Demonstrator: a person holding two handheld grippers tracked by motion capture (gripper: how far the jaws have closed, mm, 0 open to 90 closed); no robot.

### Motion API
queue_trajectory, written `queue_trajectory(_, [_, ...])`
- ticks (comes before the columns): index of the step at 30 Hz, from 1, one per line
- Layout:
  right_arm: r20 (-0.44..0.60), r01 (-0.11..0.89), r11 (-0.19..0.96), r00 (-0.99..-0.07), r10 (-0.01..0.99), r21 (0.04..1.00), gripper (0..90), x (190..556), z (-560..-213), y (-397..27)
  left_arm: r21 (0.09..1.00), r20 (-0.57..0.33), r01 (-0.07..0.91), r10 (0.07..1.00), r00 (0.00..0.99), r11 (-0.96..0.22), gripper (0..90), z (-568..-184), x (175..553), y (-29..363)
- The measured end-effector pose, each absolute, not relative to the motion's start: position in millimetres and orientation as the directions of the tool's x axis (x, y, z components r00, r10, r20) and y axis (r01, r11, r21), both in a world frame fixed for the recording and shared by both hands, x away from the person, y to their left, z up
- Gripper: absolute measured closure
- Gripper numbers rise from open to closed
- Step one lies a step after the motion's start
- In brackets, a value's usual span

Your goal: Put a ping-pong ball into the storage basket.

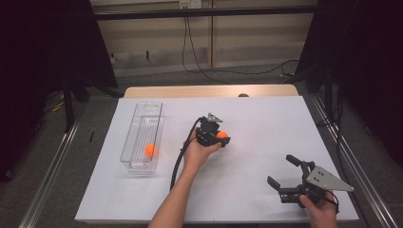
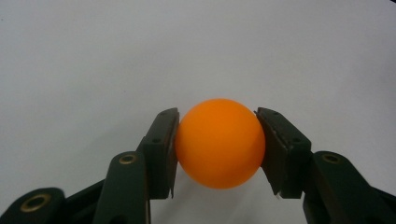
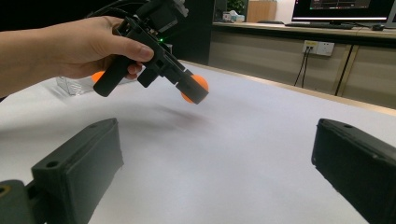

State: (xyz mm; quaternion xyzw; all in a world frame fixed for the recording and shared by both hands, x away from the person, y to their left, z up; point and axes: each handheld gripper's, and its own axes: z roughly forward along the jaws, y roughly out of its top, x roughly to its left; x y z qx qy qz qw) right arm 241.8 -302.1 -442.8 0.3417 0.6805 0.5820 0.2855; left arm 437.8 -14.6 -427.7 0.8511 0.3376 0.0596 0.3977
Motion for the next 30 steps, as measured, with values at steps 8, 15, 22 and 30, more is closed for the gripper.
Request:
queue_trajectory(8, [0.003, 0.130, 0.095, -0.605, 0.796, 0.987, 1.2, 242, -443, -302, 0.709, -0.163, 0.533, 0.629, 0.760, -0.461, 50.9, -428, 436, -6])
queue_trajectory(15, [0.002, 0.129, 0.095, -0.604, 0.797, 0.987, 1.2, 242, -443, -302, 0.710, -0.162, 0.535, 0.634, 0.756, -0.457, 50.9, -426, 434, 0])
queue_trajectory(22, [0.001, 0.128, 0.096, -0.604, 0.797, 0.987, 1.2, 242, -443, -302, 0.705, -0.165, 0.538, 0.632, 0.758, -0.462, 50.9, -427, 434, 4])
queue_trajectory(30, [0.000, 0.128, 0.096, -0.604, 0.797, 0.987, 1.2, 242, -443, -302, 0.706, -0.167, 0.541, 0.635, 0.754, -0.457, 50.9, -426, 433, 9])
